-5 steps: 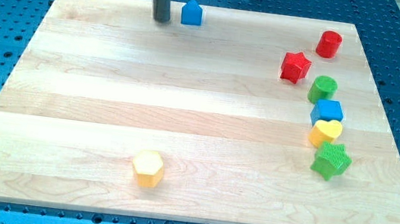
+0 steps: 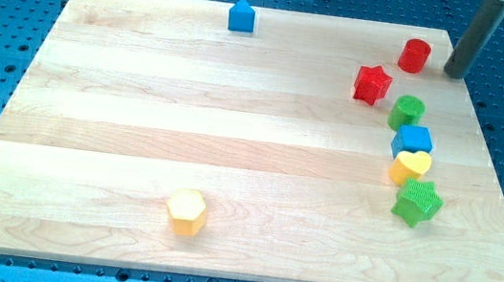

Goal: Move the red circle diagonal to the blue triangle

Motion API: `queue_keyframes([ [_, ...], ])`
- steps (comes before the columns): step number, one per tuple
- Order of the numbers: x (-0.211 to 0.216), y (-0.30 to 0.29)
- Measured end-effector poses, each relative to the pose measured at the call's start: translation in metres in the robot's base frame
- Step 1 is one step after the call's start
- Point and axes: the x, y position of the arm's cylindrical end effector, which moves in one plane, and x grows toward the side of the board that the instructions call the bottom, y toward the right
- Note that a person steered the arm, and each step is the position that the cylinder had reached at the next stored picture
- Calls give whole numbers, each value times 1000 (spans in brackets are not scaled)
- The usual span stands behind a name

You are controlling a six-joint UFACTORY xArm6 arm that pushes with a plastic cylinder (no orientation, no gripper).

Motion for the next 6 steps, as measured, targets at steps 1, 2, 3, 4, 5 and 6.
queue_keyframes([
  [1, -60, -103],
  [2, -71, -85],
  [3, -81, -167],
  [4, -42, -203],
  [5, -50, -157],
  [6, -24, -146],
])
